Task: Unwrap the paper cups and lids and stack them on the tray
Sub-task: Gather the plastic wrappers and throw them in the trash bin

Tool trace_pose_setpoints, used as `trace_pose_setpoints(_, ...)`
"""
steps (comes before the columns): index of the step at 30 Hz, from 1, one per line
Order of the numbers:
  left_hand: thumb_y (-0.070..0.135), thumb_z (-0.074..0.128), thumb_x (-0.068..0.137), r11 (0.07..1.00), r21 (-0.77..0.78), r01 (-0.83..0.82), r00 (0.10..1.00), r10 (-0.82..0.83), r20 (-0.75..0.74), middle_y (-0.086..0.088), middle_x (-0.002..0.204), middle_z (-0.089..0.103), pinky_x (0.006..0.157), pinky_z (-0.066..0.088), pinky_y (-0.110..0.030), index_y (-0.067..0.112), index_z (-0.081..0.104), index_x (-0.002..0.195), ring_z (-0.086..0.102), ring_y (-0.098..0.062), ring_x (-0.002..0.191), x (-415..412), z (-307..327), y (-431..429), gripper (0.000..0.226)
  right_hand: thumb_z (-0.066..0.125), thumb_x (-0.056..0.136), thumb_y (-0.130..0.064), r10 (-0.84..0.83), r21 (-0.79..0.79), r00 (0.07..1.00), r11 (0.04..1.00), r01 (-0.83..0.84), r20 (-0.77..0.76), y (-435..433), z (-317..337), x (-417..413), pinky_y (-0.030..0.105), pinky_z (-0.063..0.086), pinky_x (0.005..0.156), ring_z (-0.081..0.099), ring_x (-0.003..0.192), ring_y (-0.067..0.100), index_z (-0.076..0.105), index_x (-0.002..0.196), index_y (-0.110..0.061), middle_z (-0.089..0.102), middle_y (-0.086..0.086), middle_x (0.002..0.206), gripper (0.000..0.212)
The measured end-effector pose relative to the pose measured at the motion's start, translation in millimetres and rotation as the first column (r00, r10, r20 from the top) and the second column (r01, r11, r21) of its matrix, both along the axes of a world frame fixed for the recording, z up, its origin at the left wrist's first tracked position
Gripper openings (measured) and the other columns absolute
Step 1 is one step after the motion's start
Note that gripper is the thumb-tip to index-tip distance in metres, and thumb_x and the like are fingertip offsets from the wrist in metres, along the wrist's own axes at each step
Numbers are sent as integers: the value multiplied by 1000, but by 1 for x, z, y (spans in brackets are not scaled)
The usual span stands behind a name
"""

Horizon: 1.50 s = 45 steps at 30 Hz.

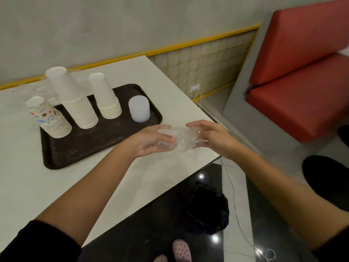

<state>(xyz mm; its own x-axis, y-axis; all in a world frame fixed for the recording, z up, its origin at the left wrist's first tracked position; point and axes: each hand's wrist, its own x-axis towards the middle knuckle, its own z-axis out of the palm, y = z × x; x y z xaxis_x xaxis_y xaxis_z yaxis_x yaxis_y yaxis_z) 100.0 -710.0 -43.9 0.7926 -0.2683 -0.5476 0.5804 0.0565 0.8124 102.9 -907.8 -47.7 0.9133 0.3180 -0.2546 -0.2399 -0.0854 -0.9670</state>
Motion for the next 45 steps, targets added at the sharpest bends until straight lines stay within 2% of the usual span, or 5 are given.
trace_pose_setpoints(6, 1, 69, 78, 953, 273, 133, 954, -198, 225, -2, 105, 52, 53, 53, -17, 19, 53, 115, 56, -11, 83, -13, -38, -69, 44, 60, 84, -34, -200, 59, 932, 972, 228, -301, -58, -34, -58, 31, 54, 78, 64, 99, 25, 54, 119, -12, 62, 10, 115, 42)
trace_pose_setpoints(17, 8, 61, 85, 855, 514, 74, 712, -406, 572, 10, 97, 42, 74, 39, -2, 17, 53, 92, 49, -4, 89, -82, -129, -149, 14, 61, 86, -7, -739, -212, 642, 674, 708, -204, -81, -129, -149, 38, 57, 80, 65, 91, 28, 64, 100, -11, 66, 15, 101, 15)
trace_pose_setpoints(24, 29, 52, 92, 760, 512, 400, 738, -599, 312, 4, 132, 41, 101, 33, -22, 29, 47, 132, 39, -9, 124, -95, -188, -151, 41, 39, 98, -26, -567, 123, 461, 533, 837, -682, -79, -188, -134, 31, 56, 76, 64, 100, 29, 51, 122, 1, 62, 22, 113, 38)
trace_pose_setpoints(30, 26, 22, 101, 971, 125, 204, 978, -198, -61, -9, 113, 60, 93, 30, -22, 18, 29, 141, 45, -17, 121, -75, -260, -162, 42, 54, 91, -16, -515, 43, 556, 707, 706, -653, -89, -287, -126, 44, 48, 93, 56, 113, 41, 50, 123, 5, 55, 29, 123, 39)
trace_pose_setpoints(45, 15, 47, 95, 644, 710, 284, 931, -362, -44, -8, 126, 56, 91, 37, -26, 12, 47, 132, 53, -20, 114, -37, -540, -120, 37, 53, 87, -2, -321, -775, 943, 616, 138, -87, -119, -553, -74, 39, 43, 92, 44, 119, 34, 41, 131, -11, 39, 14, 132, 46)
